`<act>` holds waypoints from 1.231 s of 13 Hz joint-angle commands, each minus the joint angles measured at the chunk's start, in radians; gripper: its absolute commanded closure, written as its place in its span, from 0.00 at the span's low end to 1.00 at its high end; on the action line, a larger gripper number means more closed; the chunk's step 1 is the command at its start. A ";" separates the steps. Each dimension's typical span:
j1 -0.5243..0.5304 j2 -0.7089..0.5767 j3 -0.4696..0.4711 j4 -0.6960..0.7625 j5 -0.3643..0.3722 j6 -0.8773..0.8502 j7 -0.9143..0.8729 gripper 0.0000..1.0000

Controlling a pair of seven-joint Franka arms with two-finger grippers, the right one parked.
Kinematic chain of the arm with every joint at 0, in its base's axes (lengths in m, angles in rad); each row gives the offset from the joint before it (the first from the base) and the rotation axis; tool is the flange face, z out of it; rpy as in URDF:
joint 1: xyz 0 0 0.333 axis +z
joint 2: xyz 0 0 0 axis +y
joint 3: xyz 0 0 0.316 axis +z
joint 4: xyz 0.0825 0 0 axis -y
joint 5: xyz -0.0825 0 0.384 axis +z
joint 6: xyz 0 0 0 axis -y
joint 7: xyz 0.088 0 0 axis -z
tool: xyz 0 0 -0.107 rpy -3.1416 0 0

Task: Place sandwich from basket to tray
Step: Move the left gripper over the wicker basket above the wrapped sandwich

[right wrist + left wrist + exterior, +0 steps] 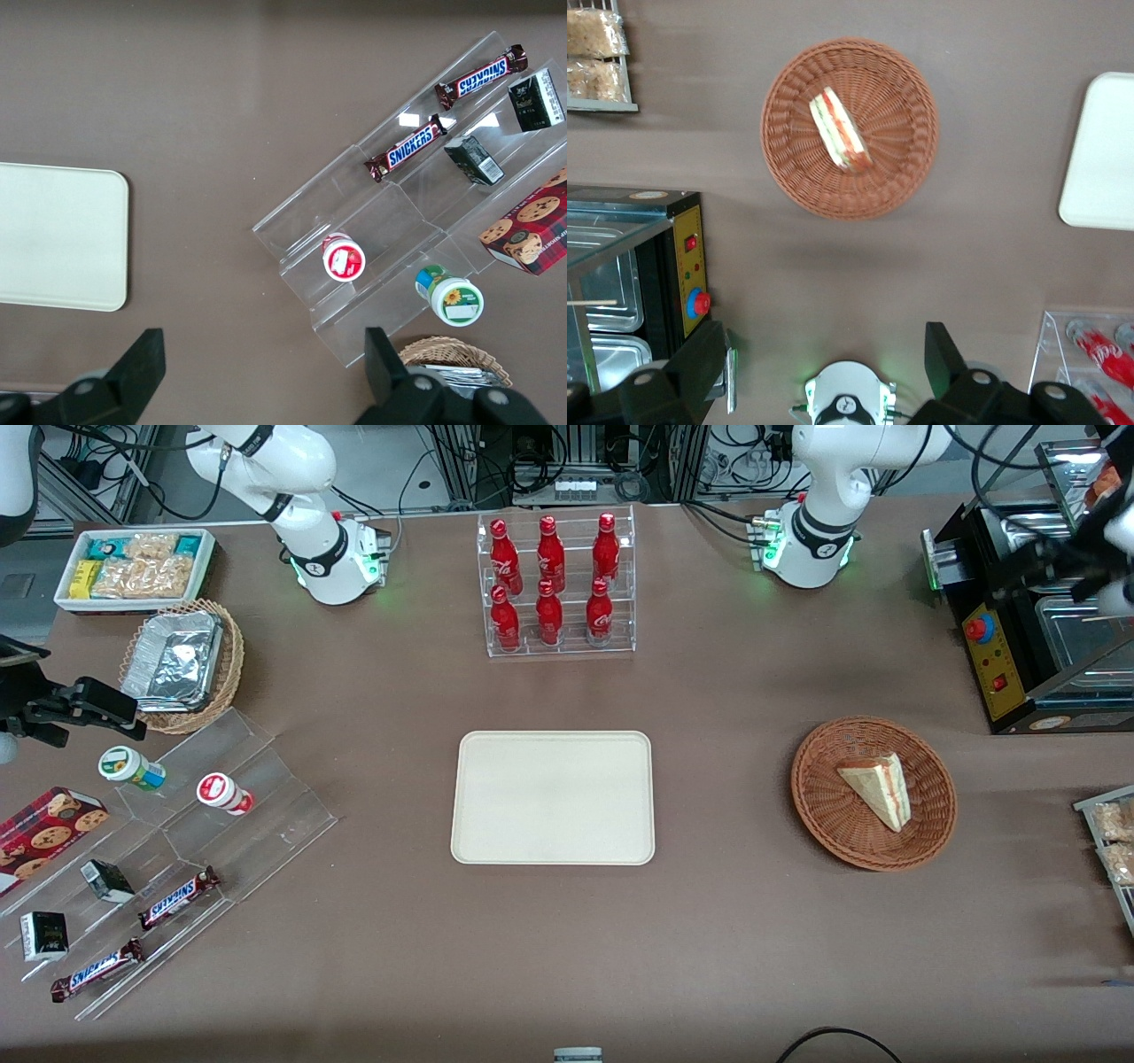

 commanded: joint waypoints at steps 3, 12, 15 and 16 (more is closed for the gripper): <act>0.005 0.132 0.052 -0.002 -0.004 0.129 -0.020 0.00; 0.007 0.275 0.098 -0.176 -0.019 0.468 -0.175 0.00; 0.005 0.313 0.112 -0.181 -0.067 0.502 -0.244 0.00; 0.004 0.330 0.114 -0.195 -0.067 0.528 -0.293 0.00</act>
